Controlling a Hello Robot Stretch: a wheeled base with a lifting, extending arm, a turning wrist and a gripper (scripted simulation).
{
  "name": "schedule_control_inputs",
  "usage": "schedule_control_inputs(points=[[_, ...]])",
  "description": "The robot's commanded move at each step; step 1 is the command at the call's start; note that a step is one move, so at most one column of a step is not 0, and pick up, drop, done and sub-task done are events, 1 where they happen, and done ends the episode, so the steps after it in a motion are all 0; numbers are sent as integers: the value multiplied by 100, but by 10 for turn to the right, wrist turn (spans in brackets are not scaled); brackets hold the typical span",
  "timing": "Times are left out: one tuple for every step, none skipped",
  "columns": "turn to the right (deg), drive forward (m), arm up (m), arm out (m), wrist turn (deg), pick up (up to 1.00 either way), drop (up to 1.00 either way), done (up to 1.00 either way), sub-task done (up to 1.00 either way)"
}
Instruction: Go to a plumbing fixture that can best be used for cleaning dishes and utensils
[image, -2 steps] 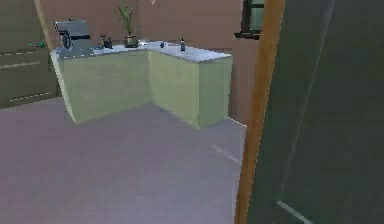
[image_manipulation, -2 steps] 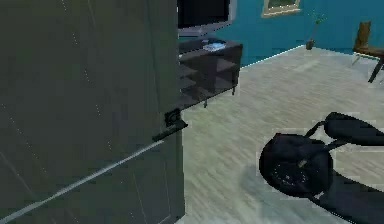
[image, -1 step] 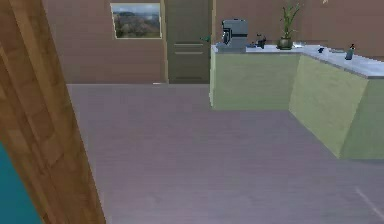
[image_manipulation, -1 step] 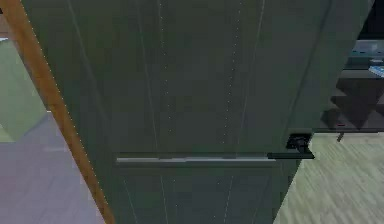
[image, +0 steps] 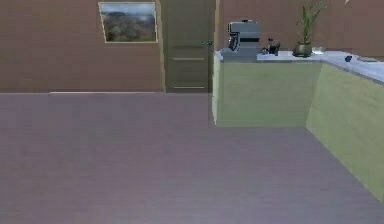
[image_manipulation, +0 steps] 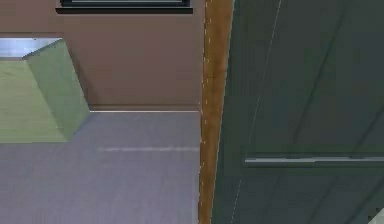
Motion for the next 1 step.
schedule_control_inputs(points=[[-450, 0, 0, 0, 0, 0, 0, 0, 0]])
